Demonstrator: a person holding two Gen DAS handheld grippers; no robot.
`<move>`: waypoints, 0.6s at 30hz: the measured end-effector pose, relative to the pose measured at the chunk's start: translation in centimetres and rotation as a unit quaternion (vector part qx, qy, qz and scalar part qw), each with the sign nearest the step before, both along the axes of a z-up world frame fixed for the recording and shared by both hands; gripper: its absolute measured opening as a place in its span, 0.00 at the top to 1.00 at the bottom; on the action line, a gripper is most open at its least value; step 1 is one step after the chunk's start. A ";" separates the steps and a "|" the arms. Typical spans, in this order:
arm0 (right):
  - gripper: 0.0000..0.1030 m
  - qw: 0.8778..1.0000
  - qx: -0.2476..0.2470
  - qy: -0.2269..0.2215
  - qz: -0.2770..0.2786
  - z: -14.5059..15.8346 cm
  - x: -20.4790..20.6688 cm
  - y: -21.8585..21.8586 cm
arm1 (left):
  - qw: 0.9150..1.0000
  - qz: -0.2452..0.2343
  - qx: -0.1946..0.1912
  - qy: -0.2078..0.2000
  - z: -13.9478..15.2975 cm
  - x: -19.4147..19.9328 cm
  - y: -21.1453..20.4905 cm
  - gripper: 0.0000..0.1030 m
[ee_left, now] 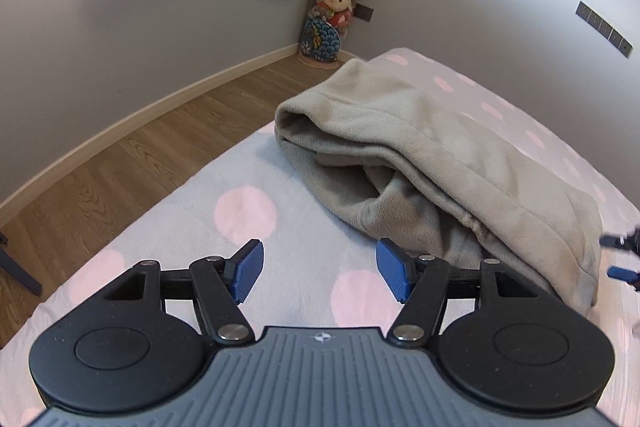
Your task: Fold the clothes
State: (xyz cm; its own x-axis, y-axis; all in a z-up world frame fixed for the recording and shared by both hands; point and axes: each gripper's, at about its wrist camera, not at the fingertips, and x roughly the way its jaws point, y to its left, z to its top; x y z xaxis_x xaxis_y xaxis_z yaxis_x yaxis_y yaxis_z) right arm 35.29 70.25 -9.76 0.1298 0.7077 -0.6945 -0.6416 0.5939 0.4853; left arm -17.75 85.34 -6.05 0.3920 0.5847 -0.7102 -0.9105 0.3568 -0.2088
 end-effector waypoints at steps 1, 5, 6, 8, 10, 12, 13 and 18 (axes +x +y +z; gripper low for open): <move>0.04 1.000 0.009 0.026 -0.006 -0.8 1.3 0.3 | 1.000 -0.002 -0.002 0.003 0.1 -0.1 -0.4 0.41; 0.05 0.989 0.047 0.134 -0.031 -4.7 5.3 1.3 | 1.000 0.005 -0.003 0.016 1.1 -1.4 -1.7 0.41; 0.05 0.985 0.056 0.161 -0.039 -5.8 6.2 1.6 | 1.000 0.008 -0.003 0.019 1.4 -1.8 -1.9 0.41; 0.05 0.979 0.087 0.180 -0.041 -7.1 6.6 1.8 | 1.000 0.013 -0.002 0.025 2.0 -2.5 -2.4 0.41; 0.05 0.976 0.108 0.185 -0.036 -7.7 6.4 2.3 | 0.999 0.016 0.004 0.033 2.6 -3.1 -2.9 0.41; 0.11 0.975 0.120 0.188 -0.025 -7.7 6.2 3.1 | 0.999 0.018 0.006 0.039 2.9 -3.5 -3.3 0.41; 0.31 0.973 0.125 0.193 -0.017 -7.8 6.2 3.6 | 0.999 0.019 0.006 0.042 3.0 -3.7 -3.5 0.41; 0.59 0.980 0.107 0.165 -0.009 -5.7 5.4 5.6 | 0.999 0.031 -0.004 0.040 2.9 -4.1 -3.9 0.41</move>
State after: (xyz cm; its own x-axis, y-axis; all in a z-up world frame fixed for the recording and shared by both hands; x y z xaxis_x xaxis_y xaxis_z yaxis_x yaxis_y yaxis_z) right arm 40.66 75.81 -15.46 -0.0631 0.8414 -0.5366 -0.4191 0.4656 0.7794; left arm -21.89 81.45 -3.18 0.2978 0.5994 -0.7430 -0.9445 0.2982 -0.1380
